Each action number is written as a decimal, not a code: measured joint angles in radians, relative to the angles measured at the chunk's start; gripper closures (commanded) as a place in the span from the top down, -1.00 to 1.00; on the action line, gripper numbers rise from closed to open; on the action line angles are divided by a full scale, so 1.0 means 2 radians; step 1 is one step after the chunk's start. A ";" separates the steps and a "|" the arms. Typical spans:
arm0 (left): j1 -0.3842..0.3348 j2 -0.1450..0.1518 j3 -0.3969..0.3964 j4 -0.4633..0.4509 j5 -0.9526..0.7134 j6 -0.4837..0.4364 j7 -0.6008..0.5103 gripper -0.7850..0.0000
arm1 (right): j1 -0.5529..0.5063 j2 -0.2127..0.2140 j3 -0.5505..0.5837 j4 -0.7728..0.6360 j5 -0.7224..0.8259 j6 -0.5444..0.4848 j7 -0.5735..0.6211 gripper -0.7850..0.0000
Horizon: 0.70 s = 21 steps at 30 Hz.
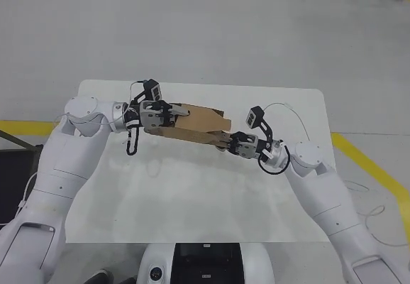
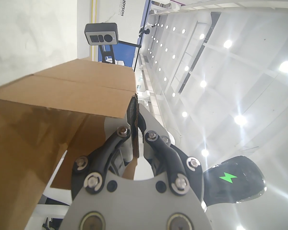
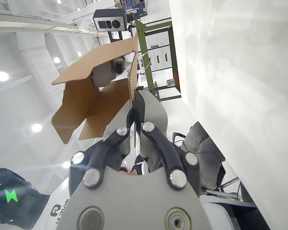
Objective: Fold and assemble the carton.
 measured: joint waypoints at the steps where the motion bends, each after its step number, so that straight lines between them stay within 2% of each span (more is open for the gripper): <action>1: -0.001 -0.001 0.002 0.002 0.002 -0.002 0.002 -1.00 | -0.001 0.000 0.001 -0.002 0.001 0.000 0.001 -1.00; 7: -0.009 -0.004 0.012 0.012 0.008 -0.011 0.008 -1.00 | -0.006 0.002 0.004 -0.013 -0.002 0.004 0.005 -1.00; 8: -0.010 -0.004 0.013 0.015 0.006 -0.012 0.007 -1.00 | -0.007 0.002 0.005 -0.015 -0.002 0.005 0.005 -0.91; 12: -0.013 -0.005 0.014 0.020 0.000 -0.011 -0.005 -1.00 | -0.009 0.003 0.008 -0.013 -0.005 0.007 0.000 0.05; 13: -0.013 -0.005 0.013 0.021 -0.001 -0.011 -0.007 -1.00 | -0.009 0.003 0.009 -0.012 -0.006 0.007 -0.002 0.50; 14: -0.014 -0.004 0.011 0.023 -0.002 -0.012 -0.008 -1.00 | -0.009 0.003 0.010 -0.011 -0.007 0.007 -0.005 0.69; 17: -0.013 -0.003 0.006 0.026 -0.003 -0.014 -0.009 -1.00 | -0.010 0.004 0.014 -0.010 -0.006 0.004 -0.009 0.90; 21: -0.010 -0.002 0.002 0.025 -0.002 -0.015 -0.009 -1.00 | -0.013 0.006 0.023 -0.014 -0.011 0.001 -0.014 0.99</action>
